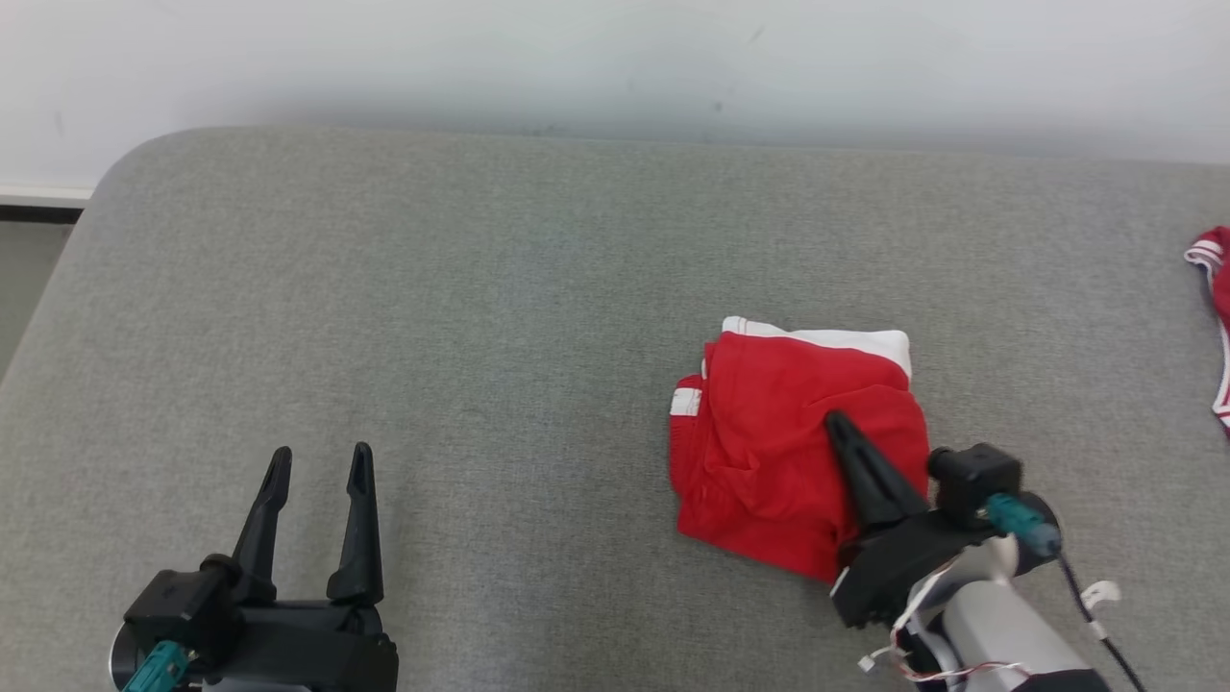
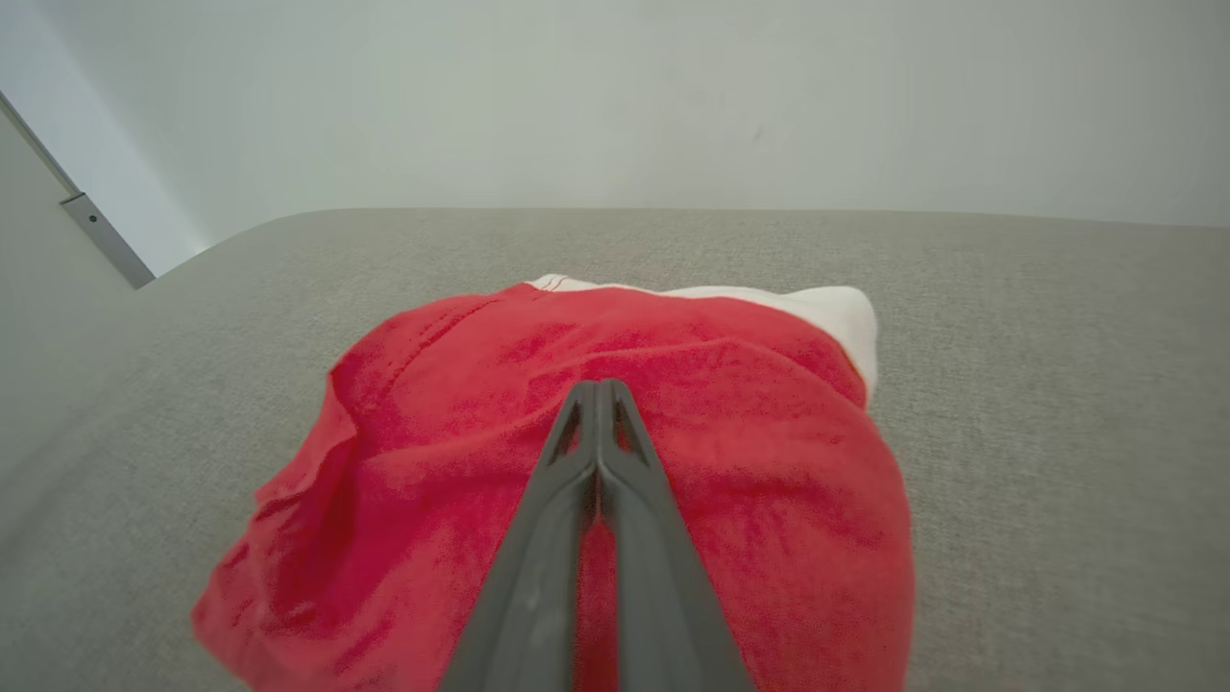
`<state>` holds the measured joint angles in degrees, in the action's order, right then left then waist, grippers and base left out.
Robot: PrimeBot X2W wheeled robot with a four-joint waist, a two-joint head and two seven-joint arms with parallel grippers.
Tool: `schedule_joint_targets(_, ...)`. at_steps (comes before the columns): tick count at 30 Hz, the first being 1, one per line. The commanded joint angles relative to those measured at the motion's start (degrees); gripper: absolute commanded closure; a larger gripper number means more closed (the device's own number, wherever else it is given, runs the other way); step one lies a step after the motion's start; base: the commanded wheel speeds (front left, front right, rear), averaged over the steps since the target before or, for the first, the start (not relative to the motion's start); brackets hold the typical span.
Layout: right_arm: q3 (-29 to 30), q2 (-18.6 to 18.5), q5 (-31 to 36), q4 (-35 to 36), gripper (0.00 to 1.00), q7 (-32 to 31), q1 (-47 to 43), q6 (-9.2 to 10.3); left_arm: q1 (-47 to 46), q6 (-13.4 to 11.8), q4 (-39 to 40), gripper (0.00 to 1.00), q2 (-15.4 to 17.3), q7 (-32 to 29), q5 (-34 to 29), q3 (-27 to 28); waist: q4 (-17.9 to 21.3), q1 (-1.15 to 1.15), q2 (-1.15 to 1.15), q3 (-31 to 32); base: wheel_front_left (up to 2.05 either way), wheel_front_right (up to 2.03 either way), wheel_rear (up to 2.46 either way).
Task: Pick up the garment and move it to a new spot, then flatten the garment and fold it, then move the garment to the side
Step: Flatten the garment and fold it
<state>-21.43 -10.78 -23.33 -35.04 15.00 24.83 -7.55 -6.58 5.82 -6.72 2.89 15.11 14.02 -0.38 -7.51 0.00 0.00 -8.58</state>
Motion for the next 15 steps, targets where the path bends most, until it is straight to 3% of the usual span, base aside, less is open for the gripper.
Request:
schedule_joint_targets(1,-0.72,1.24,1.41,-1.42,1.00,0.22,0.57,0.16,-0.66,-0.11,-0.18,0.00,0.00,0.00,0.25,-0.17,-1.17,0.00,0.00,-0.49,0.00,0.00,0.00)
schedule_joint_targets(7,-5.38,5.54,2.46,-4.32,1.00,0.22,0.65,0.16,-0.93,-0.16,-0.33,0.00,0.00,0.00,0.74,-0.42,-2.13,0.00,0.00,-0.95,0.00,0.00,0.00)
schedule_joint_targets(15,-10.60,7.52,0.22,-3.73,1.00,0.22,0.72,0.16,-0.78,-0.19,-0.95,0.00,-0.01,0.00,0.25,-0.97,-1.15,0.00,0.00,-0.52,0.00,0.00,0.00)
